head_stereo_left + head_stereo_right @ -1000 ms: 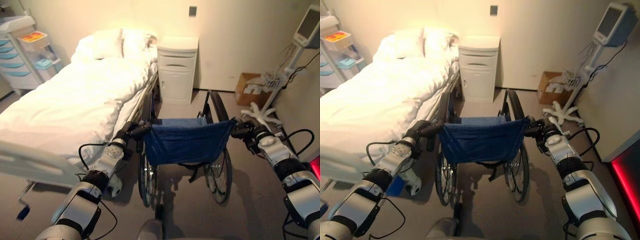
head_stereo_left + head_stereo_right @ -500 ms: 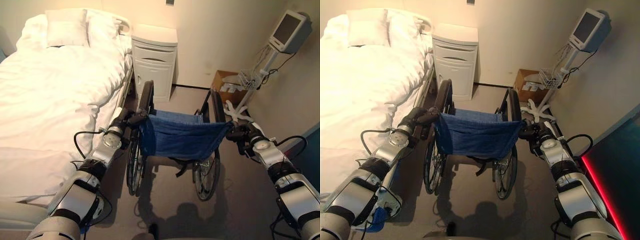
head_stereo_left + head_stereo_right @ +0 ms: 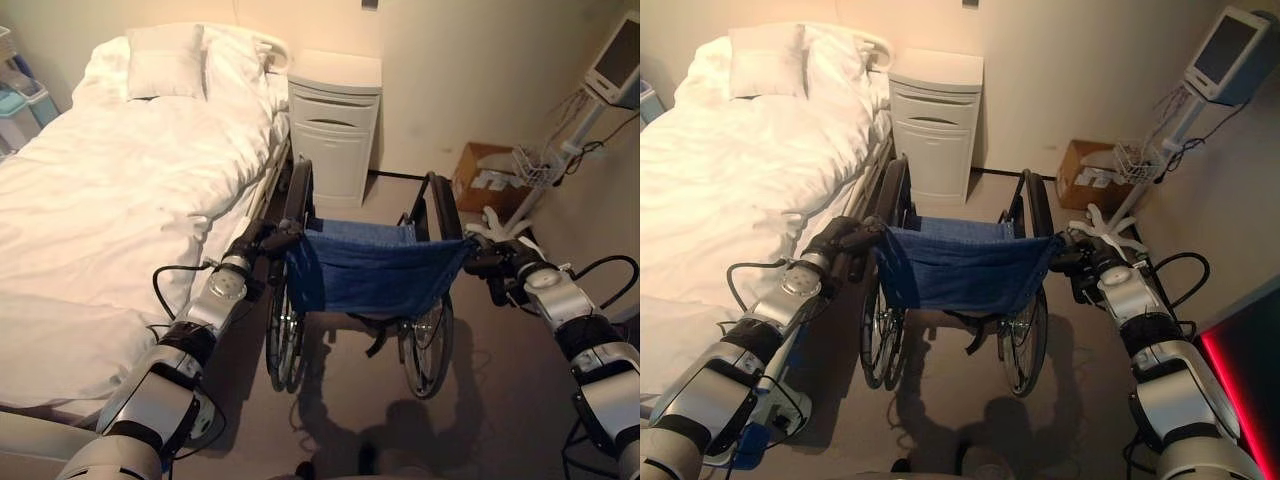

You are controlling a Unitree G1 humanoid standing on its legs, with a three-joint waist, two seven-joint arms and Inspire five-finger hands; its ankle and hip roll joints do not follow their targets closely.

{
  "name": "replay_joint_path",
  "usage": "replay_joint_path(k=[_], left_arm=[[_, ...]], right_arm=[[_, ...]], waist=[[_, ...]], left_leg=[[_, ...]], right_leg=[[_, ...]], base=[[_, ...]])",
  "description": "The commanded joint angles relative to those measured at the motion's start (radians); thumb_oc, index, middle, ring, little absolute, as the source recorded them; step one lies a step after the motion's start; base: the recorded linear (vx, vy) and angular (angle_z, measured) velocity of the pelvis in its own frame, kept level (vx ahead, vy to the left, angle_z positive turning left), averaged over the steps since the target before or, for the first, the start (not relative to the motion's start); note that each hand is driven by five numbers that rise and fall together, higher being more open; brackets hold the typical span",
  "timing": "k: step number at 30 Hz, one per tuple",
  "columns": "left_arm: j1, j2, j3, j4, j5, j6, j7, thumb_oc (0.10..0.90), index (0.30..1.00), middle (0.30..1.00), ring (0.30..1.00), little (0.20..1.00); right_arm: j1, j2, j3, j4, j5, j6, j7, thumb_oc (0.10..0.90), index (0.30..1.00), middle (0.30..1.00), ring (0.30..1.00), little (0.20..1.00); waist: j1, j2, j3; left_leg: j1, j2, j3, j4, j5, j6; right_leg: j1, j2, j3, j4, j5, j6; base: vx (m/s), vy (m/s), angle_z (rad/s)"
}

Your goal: Push the wheelchair next to the bed

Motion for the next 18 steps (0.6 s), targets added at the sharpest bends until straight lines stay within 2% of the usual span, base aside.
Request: replay_joint_path(k=[1,2,3,4,5,6,7,8,9,11,12,13,14,15,16,18], left_arm=[[0.045,0.017,-0.065,0.001,0.082,-0.047,0.019,0.400,0.300,0.300,0.300,0.300],[0.034,0.017,-0.064,0.008,0.073,-0.049,0.012,0.400,0.300,0.300,0.300,0.300],[0.031,0.017,-0.066,0.012,0.071,-0.053,0.011,0.400,0.300,0.300,0.300,0.300],[0.027,0.016,-0.068,0.028,0.077,-0.071,0.006,0.400,0.300,0.300,0.300,0.300],[0.030,0.017,-0.066,0.028,0.078,-0.074,0.006,0.400,0.300,0.300,0.300,0.300],[0.049,0.022,-0.053,0.020,0.088,-0.076,0.008,0.400,0.300,0.300,0.300,0.300],[0.054,0.022,-0.051,0.016,0.089,-0.074,0.009,0.400,0.300,0.300,0.300,0.300],[0.067,0.021,-0.047,0.012,0.092,-0.065,0.011,0.400,0.300,0.300,0.300,0.300],[0.071,0.026,-0.041,0.009,0.092,-0.059,0.006,0.400,0.300,0.300,0.300,0.300],[0.073,0.031,-0.033,0.004,0.086,-0.046,0.002,0.400,0.300,0.300,0.300,0.300],[0.081,0.030,-0.016,0.003,0.038,-0.021,-0.002,0.400,0.300,0.300,0.300,0.300],[0.088,0.028,-0.003,0.002,0.025,-0.016,-0.010,0.400,0.300,0.300,0.300,0.300],[0.103,0.030,0.009,-0.006,0.029,-0.014,-0.008,0.400,0.300,0.300,0.300,0.300],[0.111,0.031,0.011,-0.012,0.032,-0.014,-0.006,0.400,0.300,0.300,0.300,0.300],[0.131,0.029,0.012,-0.014,0.015,-0.022,0.001,0.400,0.300,0.300,0.300,0.300],[0.149,0.017,0.012,-0.017,0.023,-0.026,0.010,0.400,0.300,0.300,0.300,0.300]], right_arm=[[0.052,0.118,0.111,0.051,0.073,-0.022,0.112,0.400,0.300,0.300,0.300,0.300],[0.053,0.116,0.108,0.051,0.080,-0.028,0.100,0.400,0.300,0.300,0.300,0.300],[0.053,0.117,0.108,0.053,0.081,-0.031,0.096,0.400,0.300,0.300,0.300,0.300],[0.052,0.125,0.111,0.065,0.084,-0.052,0.079,0.400,0.300,0.300,0.300,0.300],[0.052,0.128,0.112,0.067,0.083,-0.056,0.078,0.400,0.300,0.300,0.300,0.300],[0.048,0.139,0.119,0.061,0.071,-0.062,0.075,0.400,0.300,0.300,0.300,0.300],[0.048,0.139,0.121,0.057,0.069,-0.063,0.074,0.400,0.300,0.300,0.300,0.300],[0.054,0.145,0.124,0.048,0.041,-0.062,0.072,0.400,0.300,0.300,0.300,0.300],[0.054,0.146,0.126,0.033,0.036,-0.059,0.068,0.400,0.300,0.300,0.300,0.300],[0.046,0.139,0.126,0.017,0.015,-0.059,0.082,0.400,0.300,0.300,0.300,0.300],[0.042,0.132,0.116,0.017,-0.001,-0.080,0.106,0.400,0.300,0.300,0.300,0.300],[0.042,0.132,0.106,0.026,-0.026,-0.099,0.129,0.400,0.300,0.300,0.300,0.300],[0.053,0.133,0.103,0.021,-0.044,-0.125,0.125,0.400,0.300,0.300,0.300,0.300],[0.063,0.133,0.101,0.017,-0.046,-0.135,0.116,0.400,0.300,0.300,0.300,0.300],[0.083,0.133,0.090,0.023,-0.047,-0.156,0.110,0.400,0.300,0.300,0.300,0.300],[0.102,0.137,0.078,0.035,-0.036,-0.194,0.103,0.400,0.300,0.300,0.300,0.300]], waist=[[0.058,0.007,0.004],[0.072,-0.001,0.023],[0.079,-0.004,0.031],[0.113,0.003,0.070],[0.119,0.007,0.075],[0.146,0.035,0.084],[0.153,0.038,0.091],[0.178,0.064,0.093],[0.195,0.070,0.090],[0.207,0.069,0.084],[0.209,0.065,0.068],[0.213,0.065,0.059],[0.223,0.061,0.043],[0.228,0.057,0.036],[0.229,0.057,0.027],[0.228,0.060,0.022]], left_leg=[[0.125,0.045,0.026,0.244,0.236,-0.085],[0.032,0.057,0.046,0.306,0.250,-0.084],[-0.012,0.059,0.050,0.299,0.254,-0.083],[-0.109,0.051,0.048,0.248,0.239,-0.074],[-0.107,0.046,0.047,0.213,0.236,-0.072],[-0.122,0.044,0.040,0.012,0.252,-0.071],[-0.109,0.043,0.043,-0.025,0.257,-0.071],[-0.125,0.035,0.046,-0.184,0.294,-0.083],[-0.138,0.027,0.046,-0.250,0.312,-0.087],[-0.134,0.020,0.049,-0.277,0.305,-0.086],[-0.110,0.000,0.052,-0.246,0.247,-0.060],[-0.104,-0.011,0.045,-0.245,0.233,-0.054],[-0.084,-0.024,0.038,-0.254,0.211,-0.030],[-0.076,-0.032,0.038,-0.259,0.204,-0.019],[-0.055,-0.041,0.034,-0.269,0.193,0.000],[-0.024,-0.045,0.028,-0.282,0.184,0.014]], right_leg=[[-0.064,-0.017,0.050,-0.013,0.096,0.000],[-0.025,-0.018,0.042,-0.011,0.074,-0.015],[-0.007,-0.017,0.045,-0.014,0.069,-0.016],[0.062,0.000,0.061,-0.030,0.051,-0.014],[0.073,0.006,0.065,-0.033,0.046,-0.011],[0.111,0.043,0.085,-0.045,0.025,0.000],[0.127,0.047,0.090,-0.048,0.019,0.001],[0.163,0.070,0.102,-0.057,0.002,0.005],[0.192,0.071,0.116,-0.068,-0.006,0.012],[0.208,0.058,0.116,-0.075,-0.019,0.020],[0.198,0.027,0.098,-0.063,-0.027,0.036],[0.197,0.016,0.090,-0.045,-0.028,0.048],[0.189,0.000,0.085,0.002,-0.031,0.063],[0.181,-0.006,0.082,0.039,-0.018,0.073],[0.136,-0.008,0.073,0.136,0.023,0.091],[0.069,-0.010,0.065,0.200,0.058,0.105]], base=[[0.35,-0.134,0.24],[0.23,-0.088,0.07],[0.38,-0.031,0.13],[0.28,0.033,0.18],[0.53,0.136,-0.03],[0.38,0.133,-0.18],[0.64,0.242,-0.38],[0.52,0.203,-0.53],[0.55,0.238,-0.60],[0.31,0.194,-0.65],[0.28,0.234,-0.90],[0.33,0.274,-1.07],[0.22,0.157,-0.86],[0.26,0.146,-0.54],[0.19,0.080,-0.22],[0.18,0.020,0.04]])
